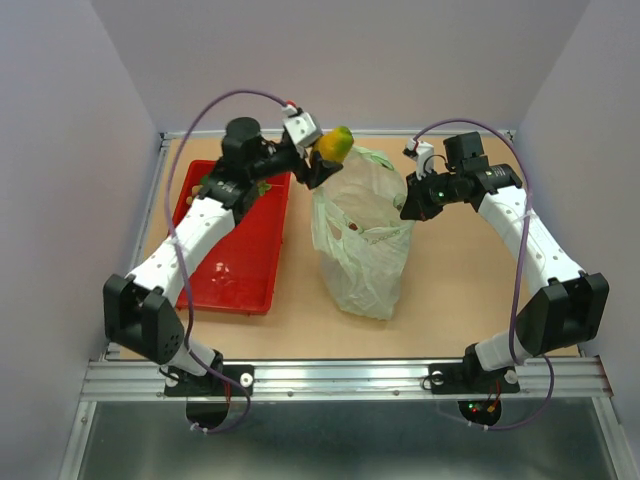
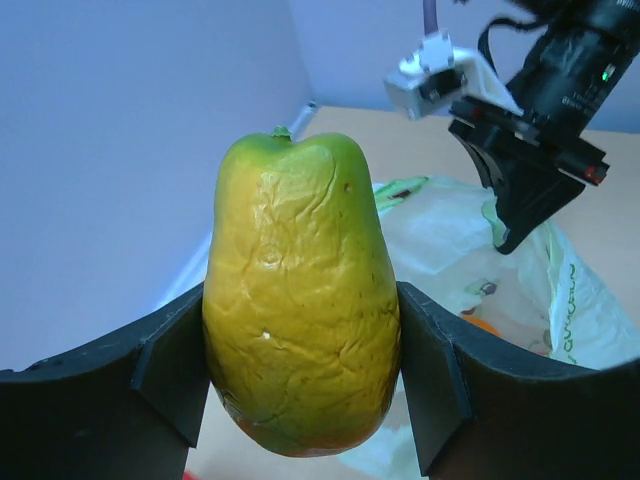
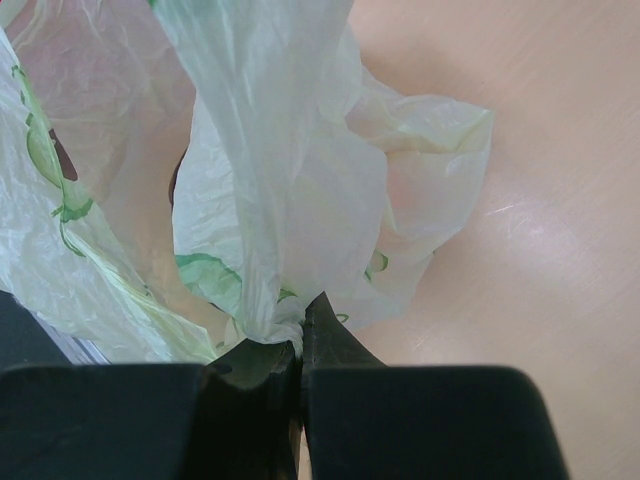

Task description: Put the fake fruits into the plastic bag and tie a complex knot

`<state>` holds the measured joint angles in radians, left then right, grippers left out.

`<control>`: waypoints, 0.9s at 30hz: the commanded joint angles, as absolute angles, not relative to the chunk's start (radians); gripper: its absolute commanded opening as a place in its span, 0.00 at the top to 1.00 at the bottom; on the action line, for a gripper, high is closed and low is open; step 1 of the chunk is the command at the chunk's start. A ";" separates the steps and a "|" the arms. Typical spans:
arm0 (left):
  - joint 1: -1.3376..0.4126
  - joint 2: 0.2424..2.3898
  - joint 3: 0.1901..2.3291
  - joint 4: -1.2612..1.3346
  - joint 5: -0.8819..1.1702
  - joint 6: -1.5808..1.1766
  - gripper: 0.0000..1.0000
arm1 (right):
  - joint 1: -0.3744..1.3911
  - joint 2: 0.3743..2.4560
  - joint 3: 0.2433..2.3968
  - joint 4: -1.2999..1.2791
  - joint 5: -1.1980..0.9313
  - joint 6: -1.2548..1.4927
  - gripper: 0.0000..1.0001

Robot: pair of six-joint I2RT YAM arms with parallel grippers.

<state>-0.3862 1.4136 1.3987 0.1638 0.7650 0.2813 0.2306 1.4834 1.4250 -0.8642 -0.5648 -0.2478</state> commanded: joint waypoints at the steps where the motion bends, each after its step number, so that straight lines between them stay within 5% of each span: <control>1: -0.492 1.499 1.289 0.302 0.698 0.264 0.82 | 0.238 1.468 1.457 -0.865 -0.587 -0.256 1.00; 11: -0.624 1.529 1.238 0.005 0.759 0.454 0.78 | 0.238 1.456 1.442 -0.854 -0.586 -0.253 1.00; 16: -0.672 1.563 1.259 -0.127 0.718 0.479 0.39 | 0.236 1.459 1.431 -0.845 -0.606 -0.255 1.00; 23: -0.673 1.586 1.379 -0.132 0.684 0.422 0.18 | 0.238 1.447 1.414 -0.842 -0.598 -0.279 1.00; 25: -0.673 1.583 1.394 -0.123 0.686 0.410 0.05 | 0.238 1.448 1.414 -0.842 -0.598 -0.282 0.99; 27: -0.673 1.583 1.422 -0.126 0.693 0.397 0.04 | 0.236 1.448 1.414 -0.842 -0.600 -0.285 1.00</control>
